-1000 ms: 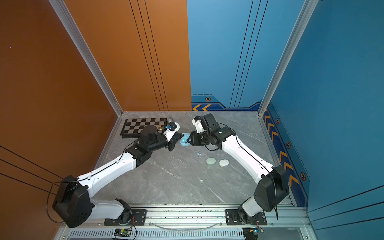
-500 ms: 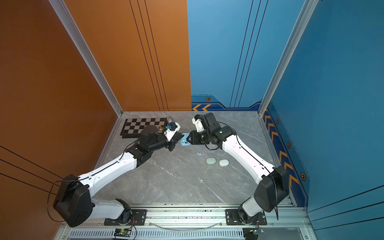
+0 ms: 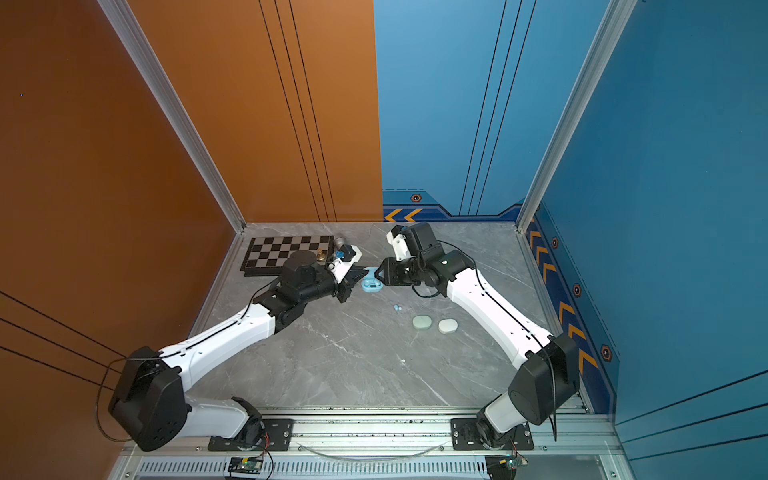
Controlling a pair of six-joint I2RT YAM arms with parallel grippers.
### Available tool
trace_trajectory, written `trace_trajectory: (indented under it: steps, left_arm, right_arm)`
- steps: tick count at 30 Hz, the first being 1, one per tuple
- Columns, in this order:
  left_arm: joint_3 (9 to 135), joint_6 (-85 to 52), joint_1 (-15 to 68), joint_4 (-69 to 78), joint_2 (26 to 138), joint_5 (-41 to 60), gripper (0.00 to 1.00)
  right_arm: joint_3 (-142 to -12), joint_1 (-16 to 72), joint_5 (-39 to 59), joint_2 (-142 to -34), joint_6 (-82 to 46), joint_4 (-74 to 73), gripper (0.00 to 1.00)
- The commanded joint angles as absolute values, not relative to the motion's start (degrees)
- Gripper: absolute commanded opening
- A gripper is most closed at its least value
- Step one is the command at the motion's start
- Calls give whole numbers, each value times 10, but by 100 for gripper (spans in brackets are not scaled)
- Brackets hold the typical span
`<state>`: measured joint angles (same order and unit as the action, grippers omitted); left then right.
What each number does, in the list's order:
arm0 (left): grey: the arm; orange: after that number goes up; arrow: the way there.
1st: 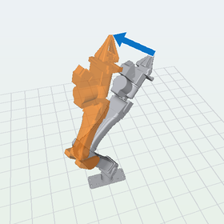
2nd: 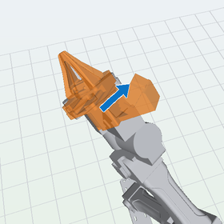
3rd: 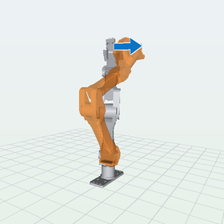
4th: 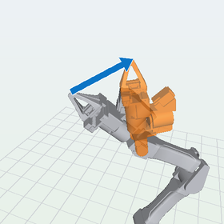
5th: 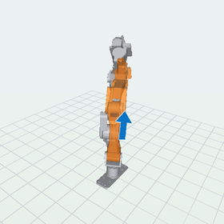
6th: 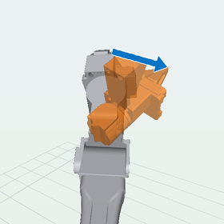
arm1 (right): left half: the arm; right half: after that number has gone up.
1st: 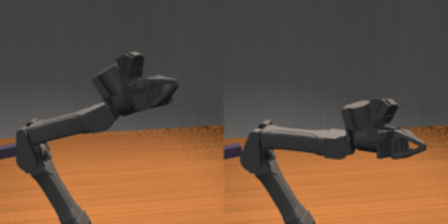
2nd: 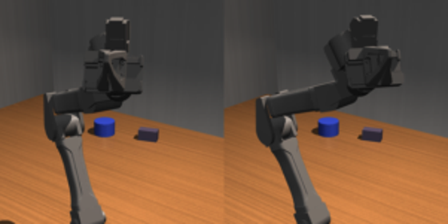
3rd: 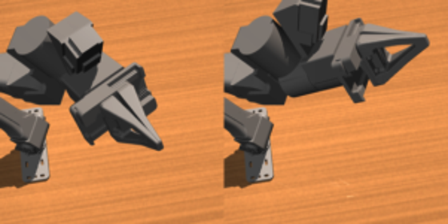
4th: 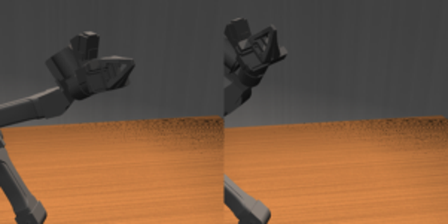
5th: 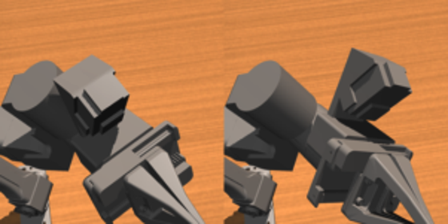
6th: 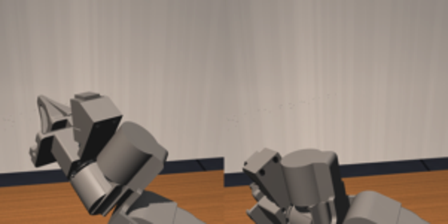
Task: Insert the wireless bluetooth earbuds into the charging case
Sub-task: 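Move the right gripper down to the remaining pale-blue earbud on the table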
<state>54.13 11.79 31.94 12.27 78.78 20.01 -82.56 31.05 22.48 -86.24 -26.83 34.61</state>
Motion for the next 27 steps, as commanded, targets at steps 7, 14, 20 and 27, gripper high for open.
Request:
trace_trajectory:
  steps: [7, 14, 20, 27]
  left_arm:
    - [526, 127, 301, 121, 749, 180, 0]
    - [468, 115, 293, 95, 686, 134, 0]
    - [416, 72, 294, 90, 621, 92, 0]
    - [391, 62, 305, 51, 560, 53, 0]
  right_arm:
    - [-752, 270, 129, -776, -217, 370, 32]
    - [-727, 279, 104, -864, -138, 387, 33]
    - [-785, 319, 51, -996, -88, 400, 38]
    - [-837, 338, 6, -1106, -55, 408, 41]
